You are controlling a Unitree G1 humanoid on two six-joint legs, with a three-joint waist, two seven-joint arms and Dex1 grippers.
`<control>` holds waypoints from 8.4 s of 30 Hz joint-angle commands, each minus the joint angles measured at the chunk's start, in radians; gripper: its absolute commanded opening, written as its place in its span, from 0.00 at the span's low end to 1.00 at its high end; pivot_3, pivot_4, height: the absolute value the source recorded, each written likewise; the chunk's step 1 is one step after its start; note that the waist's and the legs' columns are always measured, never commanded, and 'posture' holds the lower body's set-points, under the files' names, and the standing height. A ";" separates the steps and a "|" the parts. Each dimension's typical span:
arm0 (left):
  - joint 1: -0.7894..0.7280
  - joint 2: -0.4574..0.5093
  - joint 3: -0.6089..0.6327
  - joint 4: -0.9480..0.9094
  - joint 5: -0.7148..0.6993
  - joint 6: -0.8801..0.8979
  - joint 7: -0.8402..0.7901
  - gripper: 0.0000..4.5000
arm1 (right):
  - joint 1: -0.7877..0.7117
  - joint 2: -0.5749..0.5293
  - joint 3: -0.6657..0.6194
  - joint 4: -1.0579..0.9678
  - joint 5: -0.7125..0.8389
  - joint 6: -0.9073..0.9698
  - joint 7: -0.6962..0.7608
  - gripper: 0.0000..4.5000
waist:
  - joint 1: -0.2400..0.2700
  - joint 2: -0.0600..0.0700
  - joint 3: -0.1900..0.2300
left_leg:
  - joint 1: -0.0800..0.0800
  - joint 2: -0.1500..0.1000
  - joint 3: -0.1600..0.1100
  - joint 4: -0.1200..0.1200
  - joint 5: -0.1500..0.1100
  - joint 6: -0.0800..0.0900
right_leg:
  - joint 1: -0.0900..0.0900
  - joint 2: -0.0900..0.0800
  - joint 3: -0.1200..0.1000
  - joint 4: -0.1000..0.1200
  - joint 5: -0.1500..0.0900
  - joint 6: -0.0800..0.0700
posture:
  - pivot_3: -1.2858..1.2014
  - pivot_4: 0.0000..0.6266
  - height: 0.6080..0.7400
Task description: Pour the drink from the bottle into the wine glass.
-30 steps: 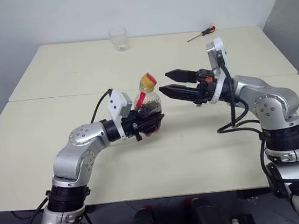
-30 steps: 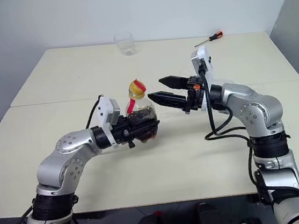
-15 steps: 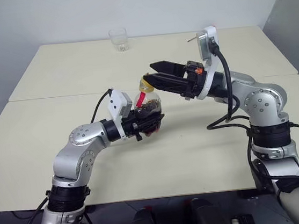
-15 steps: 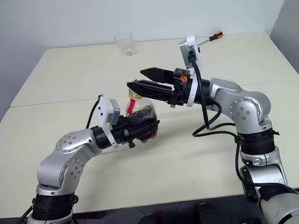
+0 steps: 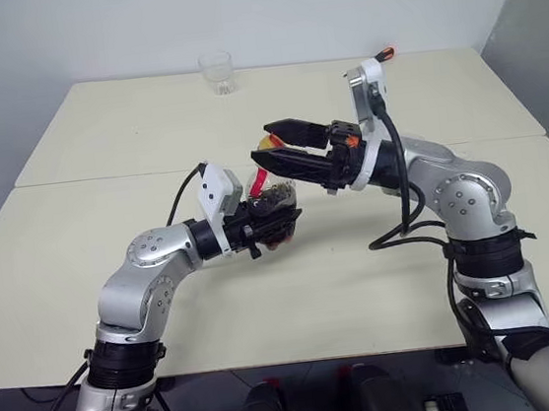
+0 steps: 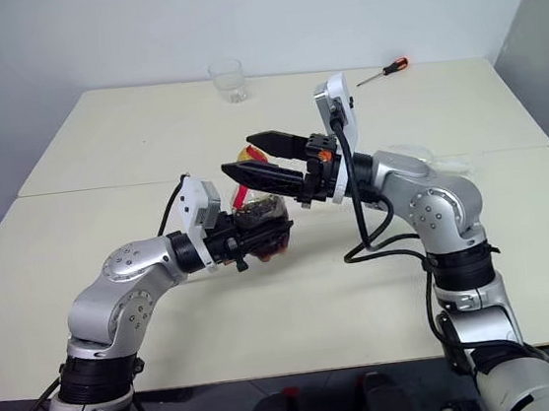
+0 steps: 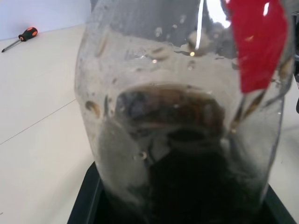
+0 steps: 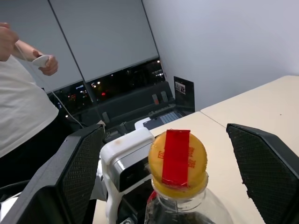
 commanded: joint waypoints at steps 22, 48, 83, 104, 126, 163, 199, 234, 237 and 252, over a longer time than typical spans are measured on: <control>0.039 0.025 0.016 -0.086 -0.027 -0.013 -0.029 0.42 | -0.033 -0.120 -0.063 -0.063 0.080 0.063 0.084 0.26 | 0.000 0.000 0.000 | 0.000 0.000 0.000 0.000 0.000 0.000 | 0.000 0.000 0.000 0.000 0.000 0.000 | 0.52 0.24 1.00; 0.015 0.019 0.007 -0.081 -0.020 -0.022 -0.046 0.42 | 0.545 -0.158 -0.063 0.037 -0.510 -0.331 -0.288 0.42 | 0.001 0.000 0.000 | 0.000 -0.001 0.002 0.000 0.000 0.000 | 0.001 0.001 0.002 -0.005 0.001 0.002 | 0.52 0.24 1.00; -0.169 0.058 0.377 0.829 0.299 -0.614 0.542 0.42 | 0.313 -0.004 0.143 -0.305 -0.231 -0.202 -0.087 0.99 | 0.003 -0.001 0.000 | -0.001 0.000 -0.001 0.001 0.000 0.000 | 0.001 -0.002 -0.002 -0.004 0.001 0.002 | 0.52 0.24 1.00; -0.302 -0.011 0.352 1.183 0.277 -0.768 0.427 0.42 | 0.293 0.051 0.184 -0.270 -0.316 -0.224 -0.142 0.99 | 0.002 -0.004 -0.002 | -0.001 -0.001 -0.002 0.002 0.000 0.000 | 0.001 -0.002 -0.003 -0.001 0.001 0.002 | 0.52 0.24 1.00; -0.040 -0.026 0.381 0.789 0.197 -0.591 0.428 0.99 | 0.295 0.053 0.169 -0.256 -0.305 -0.223 -0.128 1.00 | -0.001 -0.004 -0.002 | 0.000 0.001 -0.002 0.002 0.000 0.000 | 0.001 -0.002 -0.002 0.001 0.001 0.002 | 0.52 0.24 1.00; 0.166 0.143 0.065 -0.148 -0.095 0.001 0.053 0.99 | 0.526 -0.403 -0.029 0.025 -0.818 -0.453 -0.450 1.00 | -0.003 -0.002 -0.001 | 0.002 -0.001 0.004 0.000 0.000 0.000 | 0.001 0.001 0.003 -0.001 0.001 0.002 | 0.52 0.24 1.00; 0.120 0.036 0.015 -0.136 -0.065 -0.013 0.051 0.99 | -0.099 -0.380 0.278 1.221 -1.307 -1.022 -0.651 1.00 | -0.008 -0.002 -0.001 | 0.003 -0.001 0.005 0.002 0.000 -0.001 | 0.001 0.000 0.005 0.001 0.001 0.001 | 0.52 0.24 1.00; 0.180 0.095 0.279 -0.285 -0.377 0.278 0.207 1.00 | -0.177 0.107 0.017 1.038 -0.823 -1.145 -0.376 0.04 | -0.050 -0.001 0.000 | 0.002 0.004 0.001 0.000 0.001 -0.003 | 0.000 0.000 0.002 0.002 0.000 -0.001 | 0.52 0.24 1.00; 0.210 0.100 0.336 -0.325 -0.444 0.326 0.274 1.00 | -0.167 0.199 -0.019 0.996 -0.742 -1.106 -0.341 0.04 | -0.042 -0.001 0.000 | 0.001 0.004 0.001 0.001 0.001 -0.003 | 0.000 -0.004 0.002 0.002 0.000 0.000 | 0.52 0.24 1.00; 0.435 0.105 0.461 -0.511 -0.566 0.317 0.502 1.00 | -0.073 0.375 -0.004 1.114 -0.753 -1.185 -0.390 0.04 | -0.001 -0.001 0.000 | 0.002 0.002 0.000 0.002 0.000 0.000 | 0.001 -0.007 0.001 0.003 0.000 0.000 | 0.52 0.24 1.00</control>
